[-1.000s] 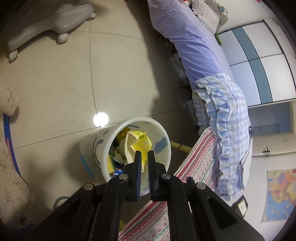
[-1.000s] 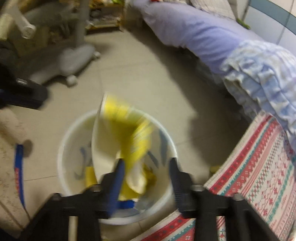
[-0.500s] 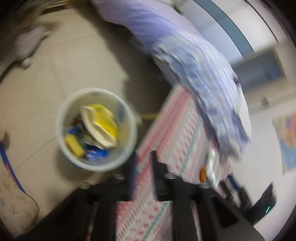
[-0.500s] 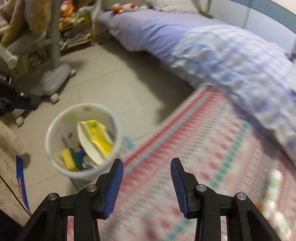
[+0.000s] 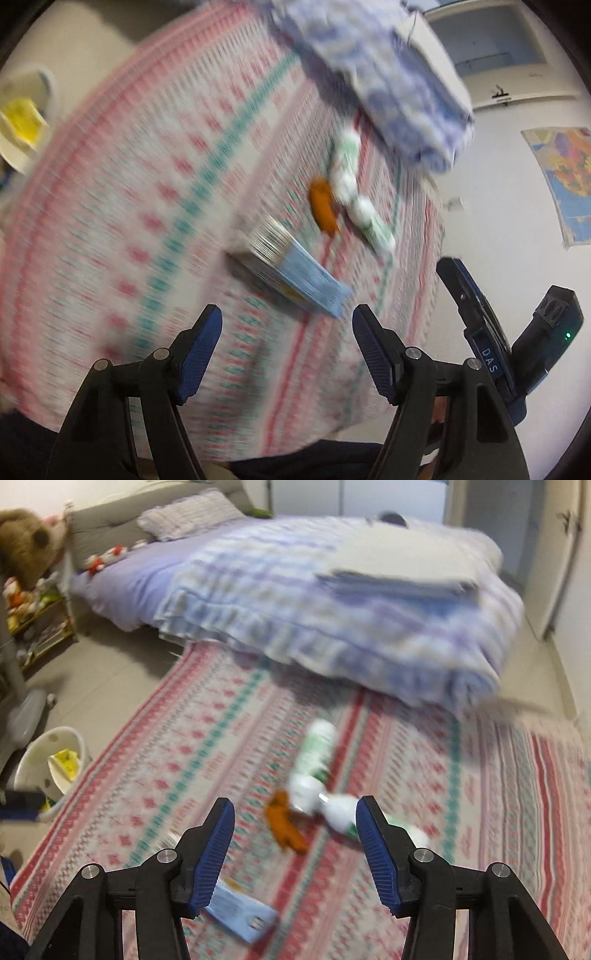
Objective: Collect trash
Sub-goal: 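Move both tools back to the rug and grasp the blue-white carton with the left tool, then hold the carton in the left tool while the right tool grasps the orange peel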
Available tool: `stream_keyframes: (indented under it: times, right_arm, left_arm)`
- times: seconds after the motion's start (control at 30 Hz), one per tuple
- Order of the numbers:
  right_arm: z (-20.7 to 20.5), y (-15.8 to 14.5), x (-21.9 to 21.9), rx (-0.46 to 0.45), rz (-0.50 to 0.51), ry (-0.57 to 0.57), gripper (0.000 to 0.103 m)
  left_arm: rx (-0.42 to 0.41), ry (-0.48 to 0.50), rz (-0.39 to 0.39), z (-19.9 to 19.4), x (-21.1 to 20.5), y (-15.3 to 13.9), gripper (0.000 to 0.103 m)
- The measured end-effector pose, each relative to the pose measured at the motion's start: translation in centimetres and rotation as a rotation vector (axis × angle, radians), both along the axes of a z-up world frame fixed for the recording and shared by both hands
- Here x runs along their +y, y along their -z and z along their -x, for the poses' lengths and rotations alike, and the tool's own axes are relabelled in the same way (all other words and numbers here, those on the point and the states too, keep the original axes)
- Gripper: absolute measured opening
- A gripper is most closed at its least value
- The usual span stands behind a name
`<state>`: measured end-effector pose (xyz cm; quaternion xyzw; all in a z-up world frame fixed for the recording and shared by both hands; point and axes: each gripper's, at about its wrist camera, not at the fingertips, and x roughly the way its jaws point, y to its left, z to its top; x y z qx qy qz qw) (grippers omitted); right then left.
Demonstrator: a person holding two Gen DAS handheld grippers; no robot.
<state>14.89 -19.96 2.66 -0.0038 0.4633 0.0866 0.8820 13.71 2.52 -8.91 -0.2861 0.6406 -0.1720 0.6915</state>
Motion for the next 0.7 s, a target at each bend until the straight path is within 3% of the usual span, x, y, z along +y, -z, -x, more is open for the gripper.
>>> stream_keyframes:
  times: [0.1,0.3,0.4,0.5,0.6,0.7]
  right_arm:
    - [0.2,0.7,-1.7,0.028,-0.008,0.021,0.059]
    - [0.8,1.2,-4.2,0.039,-0.022,0.055,0.060]
    - [0.8,1.1,-5.0,0.034,-0.035,0.063,0.060]
    - [0.5,1.6,-5.2,0.046,-0.034,0.066,0.060]
    - [-0.2,2.5,-5.7,0.072,-0.052,0.078,0.060]
    - [-0.9,3.7,-5.8,0.116,-0.096,0.075,0.059]
  left_arm:
    - [0.058,-0.023,0.020,-0.1,-2.8,1.8,0.076]
    - [0.083,-0.084,0.000,-1.9,-6.3,4.3,0.076]
    - [0.091,-0.128,-0.082,-2.9,-6.7,5.9,0.075]
    - [0.067,-0.169,-0.103,-2.5,-5.8,5.5,0.037]
    - [0.026,-0.160,-0.061,-2.2,-4.8,3.8,0.033]
    - [-0.040,-0.158,-0.071,-2.1,-3.1,1.7,0.033]
